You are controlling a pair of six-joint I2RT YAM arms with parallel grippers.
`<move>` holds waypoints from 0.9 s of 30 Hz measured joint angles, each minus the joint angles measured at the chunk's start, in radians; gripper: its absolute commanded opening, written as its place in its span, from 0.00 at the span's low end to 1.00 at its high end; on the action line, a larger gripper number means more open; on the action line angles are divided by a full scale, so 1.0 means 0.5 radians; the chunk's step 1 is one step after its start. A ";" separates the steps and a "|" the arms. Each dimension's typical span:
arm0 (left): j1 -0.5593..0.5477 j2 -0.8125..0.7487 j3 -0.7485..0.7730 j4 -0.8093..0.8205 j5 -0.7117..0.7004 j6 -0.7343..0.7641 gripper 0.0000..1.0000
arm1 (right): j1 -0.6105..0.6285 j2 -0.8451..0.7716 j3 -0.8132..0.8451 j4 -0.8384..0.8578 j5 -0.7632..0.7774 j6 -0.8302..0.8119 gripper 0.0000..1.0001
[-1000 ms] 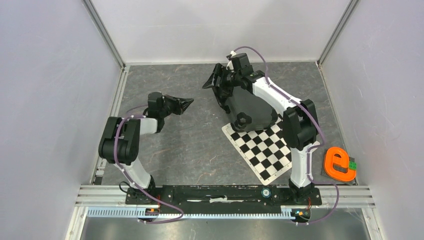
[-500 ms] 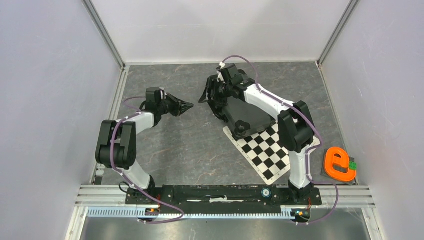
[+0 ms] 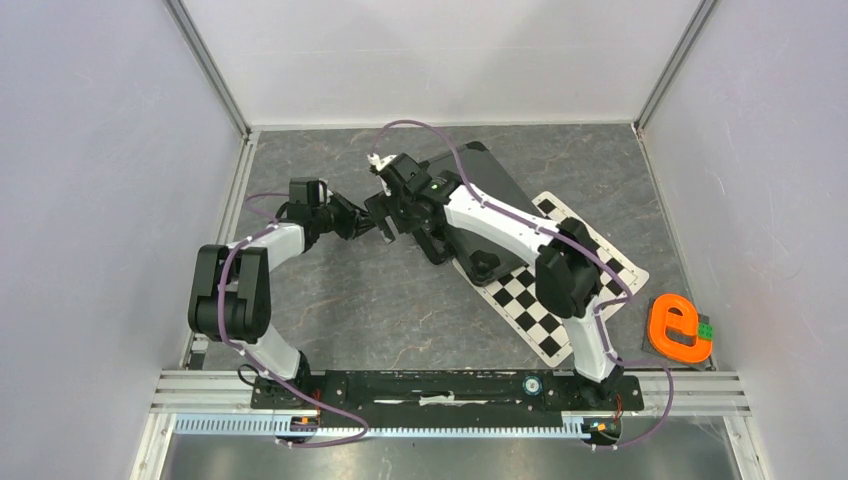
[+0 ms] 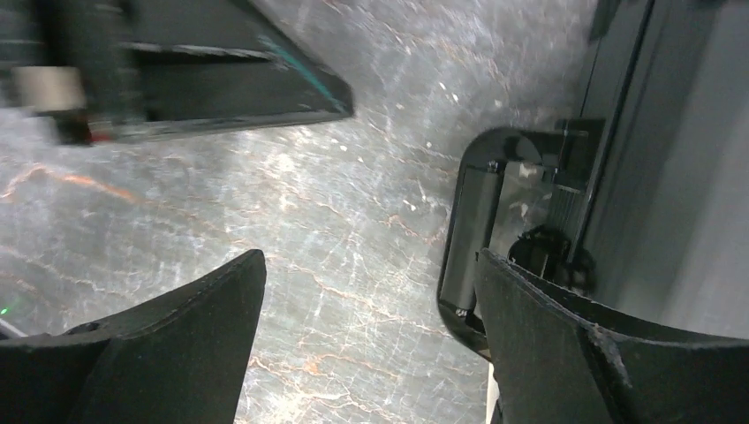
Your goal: Pack up texas hold em set
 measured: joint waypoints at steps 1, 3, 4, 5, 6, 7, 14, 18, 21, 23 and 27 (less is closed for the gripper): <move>0.000 -0.009 0.000 -0.011 0.000 0.013 0.14 | 0.021 -0.031 0.000 0.007 0.021 -0.049 0.92; 0.000 -0.027 0.000 -0.035 0.000 0.040 0.14 | 0.043 -0.112 0.000 0.046 0.012 -0.128 0.89; 0.000 -0.031 0.000 -0.042 0.002 0.054 0.14 | 0.037 -0.168 0.000 0.081 -0.040 -0.146 0.88; 0.000 -0.032 0.000 -0.048 0.002 0.072 0.15 | 0.021 -0.208 0.000 0.111 -0.085 -0.146 0.86; 0.000 -0.032 0.000 -0.054 0.005 0.081 0.15 | -0.006 -0.256 0.000 0.146 -0.156 -0.131 0.86; 0.000 -0.032 0.000 -0.066 0.008 0.096 0.17 | -0.034 -0.291 0.000 0.168 -0.201 -0.108 0.86; -0.035 -0.015 0.056 -0.135 0.018 0.183 0.31 | -0.297 -0.495 -0.131 0.121 -0.200 -0.016 0.98; -0.127 0.051 0.166 -0.150 0.040 0.246 0.61 | -0.324 -0.474 -0.100 -0.168 0.013 -0.130 0.98; -0.209 0.120 0.267 -0.196 0.053 0.316 0.63 | -0.266 -0.465 -0.091 -0.323 0.159 -0.208 0.98; -0.262 0.181 0.340 -0.224 0.053 0.358 0.63 | -0.219 -0.465 -0.098 -0.379 0.241 -0.243 0.98; -0.346 0.340 0.466 -0.280 0.042 0.446 0.64 | -0.152 -0.475 -0.230 -0.372 0.359 -0.276 0.98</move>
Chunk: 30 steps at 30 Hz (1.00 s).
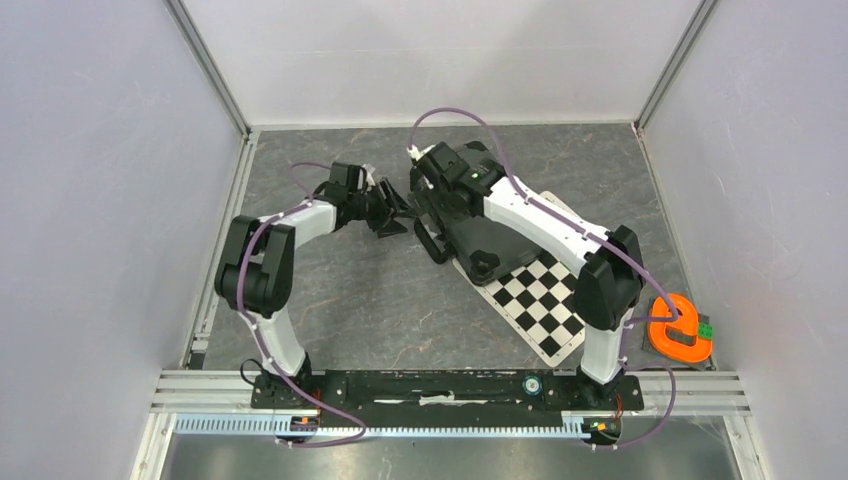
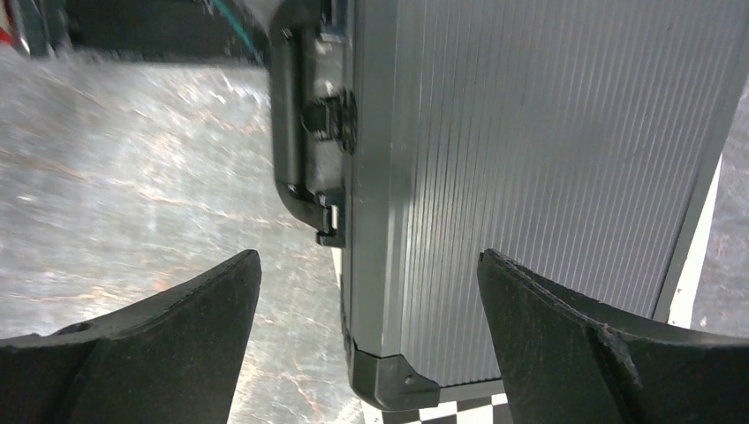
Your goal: Pack up texas hold em set
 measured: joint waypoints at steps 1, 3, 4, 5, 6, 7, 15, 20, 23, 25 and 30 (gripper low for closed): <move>-0.011 0.034 0.025 -0.021 -0.009 0.015 0.63 | 0.011 0.001 -0.046 -0.002 0.025 -0.005 0.98; -0.029 0.108 0.076 -0.040 -0.034 0.039 0.62 | 0.041 0.011 -0.124 -0.002 0.092 -0.015 0.98; -0.031 0.146 0.102 -0.056 -0.043 0.044 0.62 | 0.058 0.024 -0.170 0.005 0.159 -0.014 0.98; -0.032 0.182 0.127 -0.066 -0.048 0.045 0.62 | 0.073 0.040 -0.213 0.014 0.221 -0.010 0.98; -0.032 0.227 0.159 -0.069 -0.053 0.045 0.62 | 0.086 0.064 -0.249 0.016 0.278 0.000 0.98; -0.032 0.264 0.185 -0.071 -0.059 0.045 0.62 | 0.098 0.097 -0.286 0.018 0.347 0.013 0.98; -0.055 0.487 0.439 -0.204 -0.098 0.120 0.65 | 0.115 0.210 -0.349 0.040 0.772 0.163 0.93; -0.124 0.562 0.560 -0.225 -0.122 0.184 0.69 | -0.031 0.111 -0.434 0.113 0.639 0.077 0.92; -0.161 0.612 0.636 -0.278 -0.110 0.258 0.70 | -0.109 0.052 -0.478 0.150 0.553 0.062 0.92; -0.172 0.639 0.684 -0.298 -0.091 0.327 0.71 | -0.143 0.021 -0.500 0.163 0.510 0.062 0.92; -0.171 0.652 0.709 -0.298 0.009 0.549 0.75 | -0.217 -0.043 -0.517 0.179 0.355 0.024 0.91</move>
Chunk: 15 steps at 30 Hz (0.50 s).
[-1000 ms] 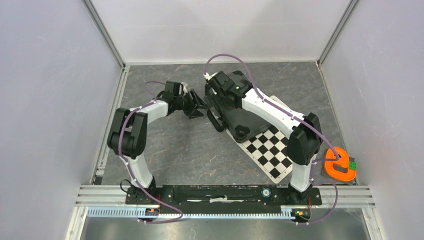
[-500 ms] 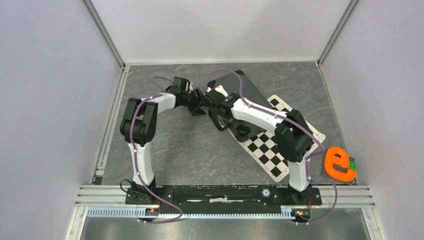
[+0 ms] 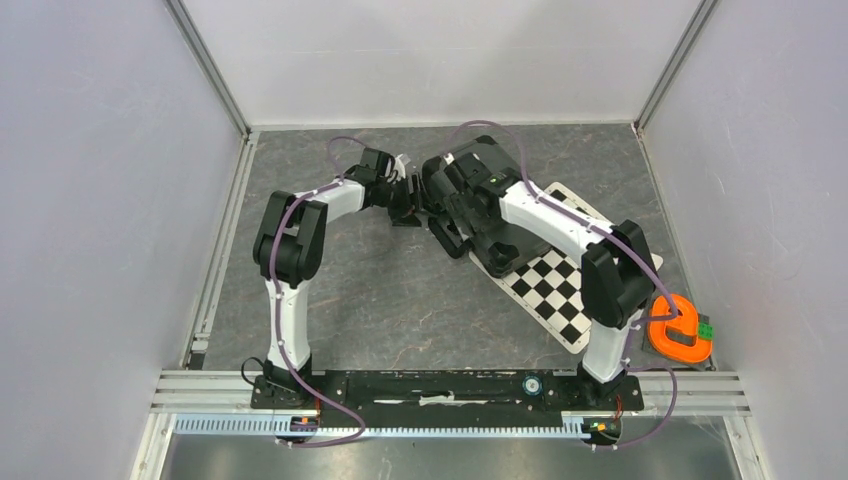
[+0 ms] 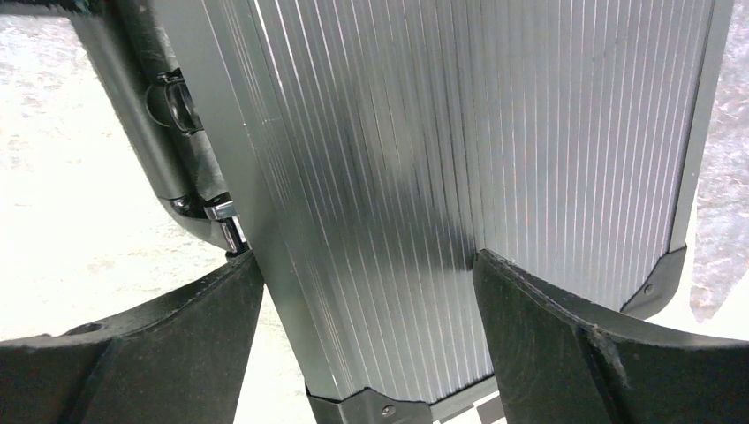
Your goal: Pack up texas hold em set
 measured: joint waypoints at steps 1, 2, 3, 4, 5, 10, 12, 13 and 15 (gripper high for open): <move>-0.004 0.000 0.008 -0.008 0.012 0.079 0.74 | -0.018 -0.017 -0.002 0.002 -0.042 -0.007 0.90; -0.011 0.000 0.024 -0.030 0.014 0.159 0.74 | -0.035 -0.033 -0.004 0.005 -0.081 -0.011 0.90; -0.021 0.000 0.050 -0.062 0.005 0.260 0.73 | -0.050 -0.050 -0.006 0.008 -0.114 -0.017 0.90; -0.031 0.001 0.077 -0.096 -0.009 0.357 0.73 | -0.062 -0.065 -0.008 0.012 -0.141 -0.018 0.90; -0.039 0.001 0.100 -0.121 -0.024 0.433 0.73 | -0.073 -0.082 -0.011 0.020 -0.168 -0.018 0.90; -0.092 -0.058 0.005 0.002 -0.183 0.815 0.75 | -0.103 -0.164 -0.020 0.060 -0.262 -0.019 0.89; -0.117 -0.161 -0.164 0.138 -0.243 0.953 0.75 | -0.107 -0.191 -0.027 0.089 -0.298 -0.025 0.90; -0.130 -0.211 -0.256 0.200 -0.253 1.028 0.74 | -0.107 -0.197 -0.032 0.099 -0.309 -0.028 0.90; -0.152 -0.259 -0.355 0.296 -0.248 1.136 0.73 | -0.108 -0.199 -0.047 0.109 -0.342 -0.040 0.90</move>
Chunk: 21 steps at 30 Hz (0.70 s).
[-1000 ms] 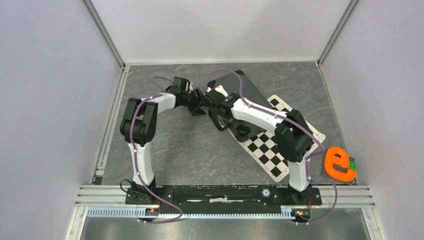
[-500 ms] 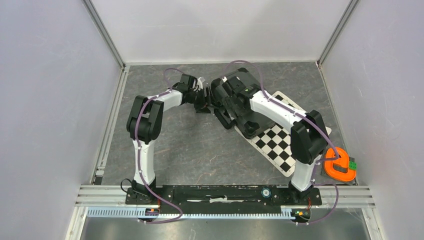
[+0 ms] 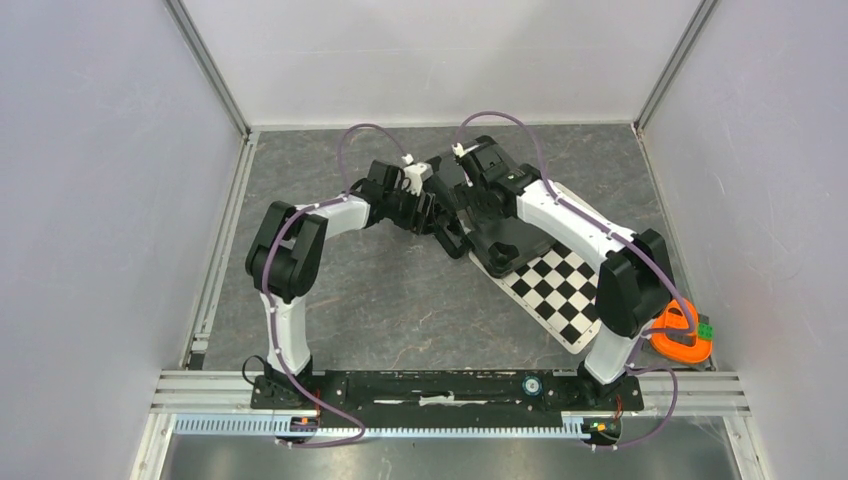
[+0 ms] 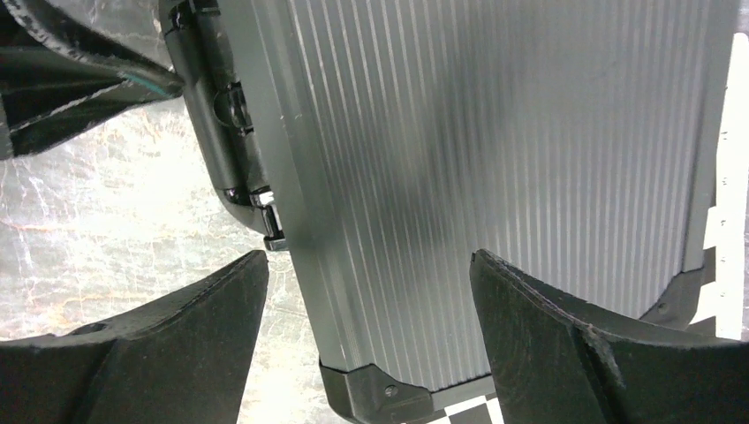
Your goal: Pack up texas hold em set
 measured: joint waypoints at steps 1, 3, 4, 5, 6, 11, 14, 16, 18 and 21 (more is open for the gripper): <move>-0.009 -0.002 -0.004 0.025 -0.002 0.042 0.73 | 0.000 0.000 -0.010 0.002 -0.011 -0.005 0.90; -0.021 0.003 -0.003 0.081 0.000 0.095 0.74 | 0.000 0.000 -0.030 -0.001 -0.044 -0.017 0.90; -0.025 0.005 0.000 0.114 0.002 0.110 0.73 | 0.000 -0.001 -0.037 0.000 -0.057 -0.022 0.90; -0.026 0.011 0.012 0.136 0.007 0.122 0.73 | -0.001 -0.001 -0.044 0.002 -0.071 -0.031 0.90; -0.027 0.027 0.037 0.146 0.012 0.130 0.73 | -0.005 -0.001 -0.050 0.002 -0.082 -0.038 0.90; -0.040 0.126 0.179 0.142 0.017 0.165 0.71 | -0.018 -0.024 -0.073 0.011 -0.125 -0.061 0.90; -0.065 0.166 0.252 0.066 -0.006 0.208 0.68 | -0.029 -0.063 -0.107 0.014 -0.138 -0.060 0.90; -0.095 0.221 0.353 -0.026 -0.028 0.239 0.67 | -0.039 -0.080 -0.120 0.018 -0.149 -0.056 0.90; -0.119 0.282 0.464 -0.177 -0.054 0.283 0.55 | -0.049 -0.085 -0.121 0.029 -0.164 -0.051 0.90; -0.129 0.343 0.590 -0.348 -0.040 0.327 0.19 | -0.060 -0.086 -0.121 0.039 -0.177 -0.050 0.90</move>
